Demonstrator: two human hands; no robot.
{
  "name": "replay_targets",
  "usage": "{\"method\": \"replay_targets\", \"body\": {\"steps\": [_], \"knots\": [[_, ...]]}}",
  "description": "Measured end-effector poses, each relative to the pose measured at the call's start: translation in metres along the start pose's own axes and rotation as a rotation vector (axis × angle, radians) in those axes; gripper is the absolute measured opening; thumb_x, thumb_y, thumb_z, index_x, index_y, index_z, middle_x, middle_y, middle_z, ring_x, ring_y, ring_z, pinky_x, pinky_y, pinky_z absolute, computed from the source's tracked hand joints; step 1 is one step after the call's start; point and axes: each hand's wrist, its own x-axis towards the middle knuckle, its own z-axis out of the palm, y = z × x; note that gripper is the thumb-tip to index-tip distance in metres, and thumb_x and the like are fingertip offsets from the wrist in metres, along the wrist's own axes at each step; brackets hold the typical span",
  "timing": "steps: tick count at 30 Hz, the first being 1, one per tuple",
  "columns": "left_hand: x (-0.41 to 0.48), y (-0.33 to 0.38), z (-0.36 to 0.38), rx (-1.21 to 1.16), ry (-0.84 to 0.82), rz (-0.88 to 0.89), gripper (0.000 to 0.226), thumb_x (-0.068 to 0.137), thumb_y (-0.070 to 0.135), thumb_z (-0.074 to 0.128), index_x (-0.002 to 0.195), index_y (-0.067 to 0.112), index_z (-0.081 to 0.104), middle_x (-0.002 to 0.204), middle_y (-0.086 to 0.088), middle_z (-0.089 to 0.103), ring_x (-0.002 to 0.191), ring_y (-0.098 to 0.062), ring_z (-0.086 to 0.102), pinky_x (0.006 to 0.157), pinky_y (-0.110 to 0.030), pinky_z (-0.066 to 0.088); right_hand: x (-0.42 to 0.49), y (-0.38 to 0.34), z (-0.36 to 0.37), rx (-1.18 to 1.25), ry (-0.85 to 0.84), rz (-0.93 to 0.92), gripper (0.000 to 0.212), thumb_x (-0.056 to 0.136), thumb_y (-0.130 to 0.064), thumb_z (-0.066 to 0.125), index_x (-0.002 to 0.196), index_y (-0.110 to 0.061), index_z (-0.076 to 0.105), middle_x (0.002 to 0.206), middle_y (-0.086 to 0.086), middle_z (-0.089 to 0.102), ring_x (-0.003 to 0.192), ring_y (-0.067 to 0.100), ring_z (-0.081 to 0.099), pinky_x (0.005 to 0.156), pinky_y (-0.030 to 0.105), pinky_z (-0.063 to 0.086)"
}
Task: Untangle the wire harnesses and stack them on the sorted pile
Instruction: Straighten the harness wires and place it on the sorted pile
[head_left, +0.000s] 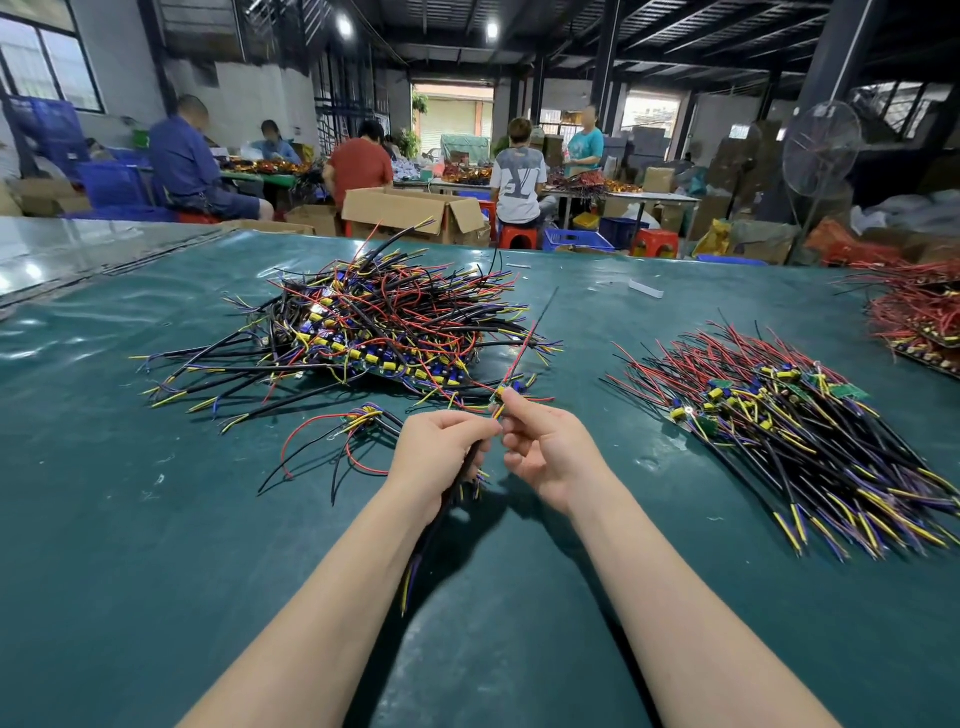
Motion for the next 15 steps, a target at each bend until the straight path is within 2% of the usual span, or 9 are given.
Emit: {"method": "replay_targets", "body": {"steps": [5, 9, 12, 15], "knots": [[0.0017, -0.0015, -0.0005, -0.019, -0.054, -0.027, 0.020, 0.086, 0.005, 0.061, 0.066, 0.007, 0.063, 0.041, 0.007, 0.050, 0.035, -0.003, 0.041, 0.036, -0.012, 0.032, 0.0001, 0.0020, -0.0009, -0.042, -0.049, -0.063, 0.018, 0.087, -0.009, 0.058, 0.069, -0.007, 0.060, 0.043, -0.006, 0.050, 0.040, 0.003, 0.042, 0.038, 0.013, 0.033], [0.0028, -0.0033, 0.0006, 0.009, -0.081, -0.013, 0.023, 0.088, 0.010, 0.061, 0.065, 0.009, 0.063, 0.045, 0.007, 0.050, 0.038, -0.003, 0.040, 0.036, -0.012, 0.032, 0.0009, 0.0030, 0.0013, -0.099, 0.016, -0.193, 0.029, 0.087, -0.004, 0.057, 0.059, -0.005, 0.050, 0.036, -0.008, 0.038, 0.034, 0.003, 0.031, 0.036, 0.012, 0.024], [0.0024, -0.0046, 0.0011, 0.009, -0.137, -0.038, 0.025, 0.091, 0.017, 0.056, 0.069, 0.010, 0.066, 0.044, 0.010, 0.049, 0.038, 0.000, 0.041, 0.035, -0.012, 0.032, 0.0024, 0.0003, 0.0014, -0.063, 0.090, -0.225, 0.028, 0.087, -0.004, 0.058, 0.060, -0.005, 0.049, 0.035, -0.009, 0.031, 0.033, 0.003, 0.026, 0.036, 0.013, 0.021], [0.0006, -0.0052, 0.0026, 0.069, -0.219, -0.020, 0.025, 0.093, 0.016, 0.053, 0.073, 0.013, 0.068, 0.045, 0.009, 0.048, 0.038, -0.001, 0.041, 0.036, -0.013, 0.032, 0.0035, -0.0012, -0.0031, -0.018, 0.140, -0.219, 0.026, 0.087, -0.004, 0.058, 0.063, -0.005, 0.051, 0.033, -0.009, 0.032, 0.030, 0.002, 0.028, 0.031, 0.012, 0.022]]}}
